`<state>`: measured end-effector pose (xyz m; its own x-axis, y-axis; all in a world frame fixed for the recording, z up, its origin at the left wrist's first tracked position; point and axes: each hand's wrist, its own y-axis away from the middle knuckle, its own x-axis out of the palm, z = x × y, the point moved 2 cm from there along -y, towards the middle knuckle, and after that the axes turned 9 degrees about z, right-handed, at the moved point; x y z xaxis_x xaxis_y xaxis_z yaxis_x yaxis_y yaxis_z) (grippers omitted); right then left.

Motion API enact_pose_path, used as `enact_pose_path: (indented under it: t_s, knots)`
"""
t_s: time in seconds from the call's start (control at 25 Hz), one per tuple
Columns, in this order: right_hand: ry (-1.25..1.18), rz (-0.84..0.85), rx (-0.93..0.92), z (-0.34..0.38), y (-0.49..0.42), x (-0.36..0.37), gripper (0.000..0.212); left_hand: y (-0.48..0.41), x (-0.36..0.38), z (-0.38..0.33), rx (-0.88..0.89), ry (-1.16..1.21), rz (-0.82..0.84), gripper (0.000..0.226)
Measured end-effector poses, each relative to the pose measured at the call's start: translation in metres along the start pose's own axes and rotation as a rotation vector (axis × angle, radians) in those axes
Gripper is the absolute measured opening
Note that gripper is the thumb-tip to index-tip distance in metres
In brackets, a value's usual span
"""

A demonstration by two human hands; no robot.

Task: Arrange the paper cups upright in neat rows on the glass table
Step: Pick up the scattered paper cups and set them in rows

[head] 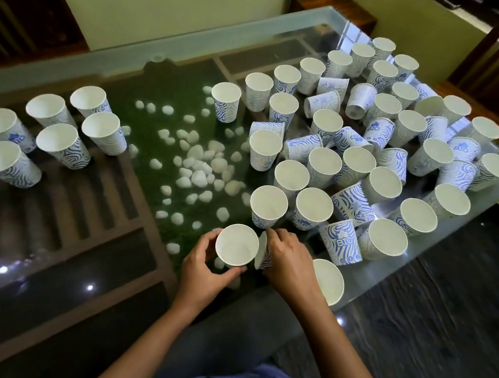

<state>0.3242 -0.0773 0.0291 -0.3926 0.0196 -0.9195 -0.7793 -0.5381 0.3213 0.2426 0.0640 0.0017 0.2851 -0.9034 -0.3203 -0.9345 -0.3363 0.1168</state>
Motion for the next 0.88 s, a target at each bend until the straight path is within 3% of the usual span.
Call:
enact_pose_path:
  t_s: [0.12,0.36,0.64,0.88]
  knots:
    - [-0.087,-0.015,-0.042,0.012,-0.001,0.001,0.067,0.005,-0.022,0.005,-0.011,0.046,-0.088,0.065]
    - [-0.523,-0.052,-0.146,0.066,-0.013,0.009,0.079,0.02,-0.088,0.031,-0.075,0.08,-0.346,0.067]
    - [-0.824,0.027,-0.24,0.173,-0.043,0.037,0.071,0.045,-0.183,0.069,-0.181,0.121,-0.559,0.065]
    - [-0.881,0.098,-0.325,0.284,-0.092,0.056,0.068,0.048,-0.28,0.102,-0.247,0.149,-0.723,0.064]
